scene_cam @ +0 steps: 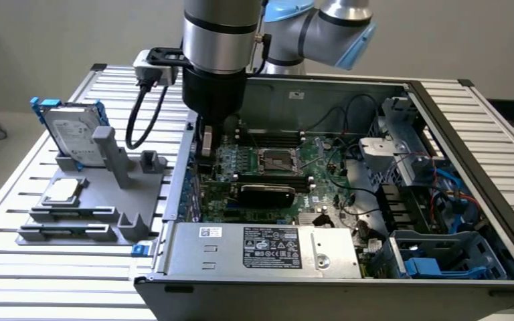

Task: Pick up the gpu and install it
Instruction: 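Press down on the gpu until it lock into place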

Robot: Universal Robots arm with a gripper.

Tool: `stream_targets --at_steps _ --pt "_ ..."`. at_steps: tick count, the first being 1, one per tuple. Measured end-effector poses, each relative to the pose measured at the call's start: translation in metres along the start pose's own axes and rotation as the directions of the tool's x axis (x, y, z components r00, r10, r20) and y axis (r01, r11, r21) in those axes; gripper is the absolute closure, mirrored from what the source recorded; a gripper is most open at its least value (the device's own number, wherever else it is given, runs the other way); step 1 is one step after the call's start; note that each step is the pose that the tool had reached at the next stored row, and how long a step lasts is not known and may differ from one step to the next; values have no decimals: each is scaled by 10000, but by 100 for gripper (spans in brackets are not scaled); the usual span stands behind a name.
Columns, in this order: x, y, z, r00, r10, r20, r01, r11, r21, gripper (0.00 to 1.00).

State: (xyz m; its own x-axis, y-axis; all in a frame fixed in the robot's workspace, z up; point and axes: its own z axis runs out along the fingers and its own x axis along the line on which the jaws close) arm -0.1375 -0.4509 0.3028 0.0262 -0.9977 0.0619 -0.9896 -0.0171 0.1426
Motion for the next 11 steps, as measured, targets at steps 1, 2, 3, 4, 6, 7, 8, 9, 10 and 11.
stream_targets --at_steps 1,2,3,4,6,7,8,9,10,11 --pt "0 -1 5 10000 0 1 0 10000 1 89" --pt "-1 -2 12 10000 -1 0 1 10000 0 89" --pt "-1 -3 19 10000 -1 -1 1 10000 0 89" --pt "-1 -4 26 10000 -1 -1 1 10000 0 89" --pt "-2 -5 35 10000 -1 -2 1 10000 -1 89" --pt "-2 -5 36 10000 -1 -4 1 10000 -2 89" --pt "-2 -5 38 10000 -1 -4 1 10000 -2 89" --pt "-2 -5 40 10000 2 -2 -2 10000 -1 89" --pt "-2 -5 42 10000 7 -1 -7 10000 -1 89" --pt "-2 -5 42 10000 14 0 -14 10000 -2 89"
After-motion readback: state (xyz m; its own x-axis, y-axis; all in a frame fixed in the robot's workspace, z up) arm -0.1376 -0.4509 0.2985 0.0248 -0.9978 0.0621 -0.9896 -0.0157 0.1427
